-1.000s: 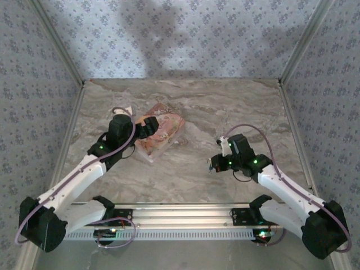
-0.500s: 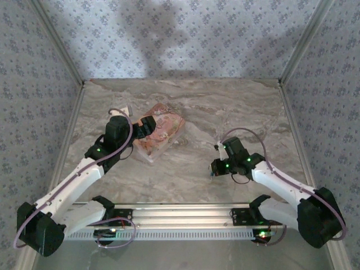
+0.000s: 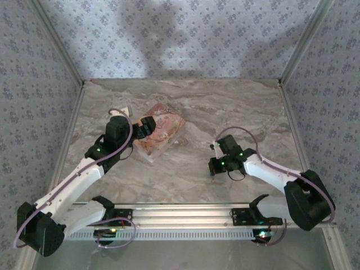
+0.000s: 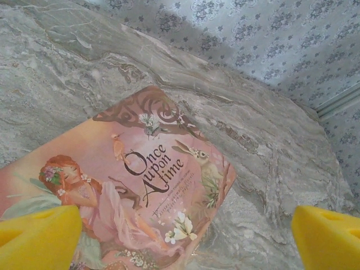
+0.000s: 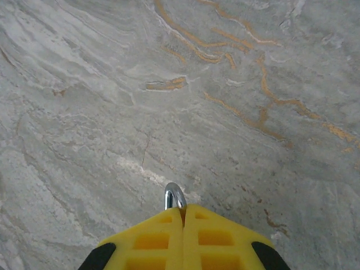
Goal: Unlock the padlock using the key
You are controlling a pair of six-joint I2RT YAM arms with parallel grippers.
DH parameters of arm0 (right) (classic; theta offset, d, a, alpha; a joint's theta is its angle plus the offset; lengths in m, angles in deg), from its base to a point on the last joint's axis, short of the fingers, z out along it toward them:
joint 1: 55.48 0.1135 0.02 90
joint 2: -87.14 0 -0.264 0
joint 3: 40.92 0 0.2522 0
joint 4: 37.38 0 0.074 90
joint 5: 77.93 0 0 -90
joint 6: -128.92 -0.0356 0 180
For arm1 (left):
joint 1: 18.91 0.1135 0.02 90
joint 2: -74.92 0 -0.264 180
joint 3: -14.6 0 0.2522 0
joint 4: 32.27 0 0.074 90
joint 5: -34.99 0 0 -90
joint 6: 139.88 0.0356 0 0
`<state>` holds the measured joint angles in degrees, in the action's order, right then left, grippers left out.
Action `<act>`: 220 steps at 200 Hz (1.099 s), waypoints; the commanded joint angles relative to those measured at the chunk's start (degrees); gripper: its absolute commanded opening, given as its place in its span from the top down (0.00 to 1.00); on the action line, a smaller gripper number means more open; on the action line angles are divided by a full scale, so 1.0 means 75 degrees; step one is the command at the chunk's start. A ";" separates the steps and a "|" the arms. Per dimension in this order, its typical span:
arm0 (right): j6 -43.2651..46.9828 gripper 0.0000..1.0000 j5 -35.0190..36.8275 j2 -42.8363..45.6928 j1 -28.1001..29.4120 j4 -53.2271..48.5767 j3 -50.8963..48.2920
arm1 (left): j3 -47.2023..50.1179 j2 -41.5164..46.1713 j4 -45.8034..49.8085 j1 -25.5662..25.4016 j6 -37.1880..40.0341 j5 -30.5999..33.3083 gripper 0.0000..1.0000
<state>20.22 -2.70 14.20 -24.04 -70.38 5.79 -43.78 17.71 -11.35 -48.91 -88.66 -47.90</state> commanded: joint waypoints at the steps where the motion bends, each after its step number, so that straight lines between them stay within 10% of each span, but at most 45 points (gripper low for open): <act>1: 0.0117 1.00 -0.0035 -0.0269 0.0069 0.0053 0.0234 | 0.0020 0.0080 0.0027 0.0048 0.0076 0.0135 0.04; 90: 0.0103 0.98 0.0007 -0.0530 0.0091 -0.0069 0.0392 | 0.0032 0.0066 0.0089 0.0069 0.0097 0.0136 0.04; 220: 0.0392 0.71 0.0516 0.0377 -0.0313 -0.0501 0.0847 | -0.0286 0.0069 0.0223 0.0093 0.0229 0.0159 0.04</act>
<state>21.45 -0.80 13.45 -24.69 -71.69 9.47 -43.80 17.71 -10.63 -48.53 -88.62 -47.88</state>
